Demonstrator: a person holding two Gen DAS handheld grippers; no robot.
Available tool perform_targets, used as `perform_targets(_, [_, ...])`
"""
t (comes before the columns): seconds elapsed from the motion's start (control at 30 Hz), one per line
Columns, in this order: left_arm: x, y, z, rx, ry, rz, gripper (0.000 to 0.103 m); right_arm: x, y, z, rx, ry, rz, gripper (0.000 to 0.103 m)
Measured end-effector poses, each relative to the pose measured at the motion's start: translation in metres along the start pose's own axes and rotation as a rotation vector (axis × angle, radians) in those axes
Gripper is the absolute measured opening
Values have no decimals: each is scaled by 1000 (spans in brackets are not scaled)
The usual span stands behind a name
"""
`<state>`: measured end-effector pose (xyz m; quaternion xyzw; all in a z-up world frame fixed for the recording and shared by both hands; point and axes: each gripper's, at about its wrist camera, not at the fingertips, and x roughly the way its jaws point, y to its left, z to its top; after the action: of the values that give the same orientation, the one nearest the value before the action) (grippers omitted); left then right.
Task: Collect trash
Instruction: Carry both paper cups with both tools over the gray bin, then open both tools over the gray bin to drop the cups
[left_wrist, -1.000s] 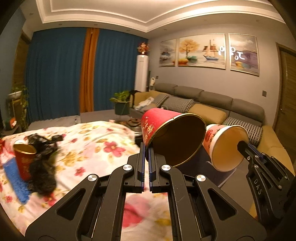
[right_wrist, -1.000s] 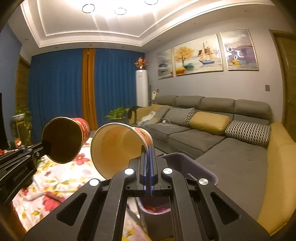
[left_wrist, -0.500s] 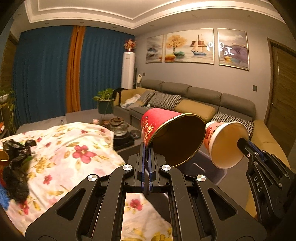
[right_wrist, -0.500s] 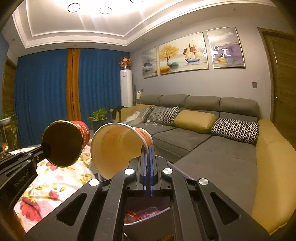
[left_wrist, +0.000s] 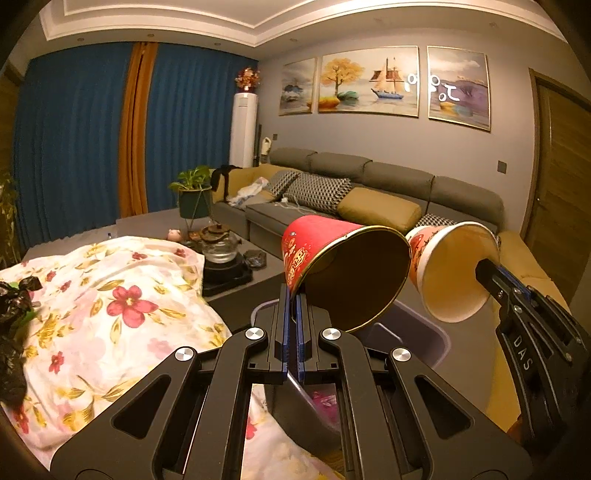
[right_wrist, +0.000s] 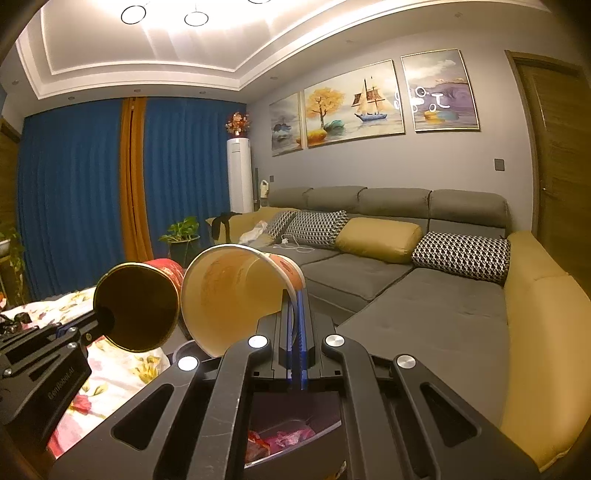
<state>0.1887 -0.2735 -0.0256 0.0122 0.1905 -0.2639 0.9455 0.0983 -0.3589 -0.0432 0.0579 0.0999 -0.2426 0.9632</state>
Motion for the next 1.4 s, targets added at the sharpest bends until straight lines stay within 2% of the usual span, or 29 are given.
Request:
perform_targets(0.93, [46,9,-6,-23,80,-74,4,33,-2,-2,-4,48,-13,4])
perform_targets(1.0, [46,8,-7,-28,83,-75,7,34,-3,-3,-2,47,-13,14])
perform_targets(1.03, [47,9,-8,-29,83,-76,8,34,-3,-3,1,43,-17,27])
perform_targets(1.07, [47,10,-8,-31,87,-77,10,34,-4,-4,3,39,-16,35])
perform_targets(1.13, [49,14,-9,-39,94,-68,17,34,-5,-3,5,35,-20,36])
perform_targets(1.27, [46,21,-10,-62,88,-49,42,34,-9,-4,11,43,-23,37])
perform_targets(1.3, [42,22,-10,-63,77,-36,49,33,-9,-4,12,46,-24,40])
perform_targets(1.4, [33,24,-11,-54,56,1,62,27,-9,-9,17,55,-23,51])
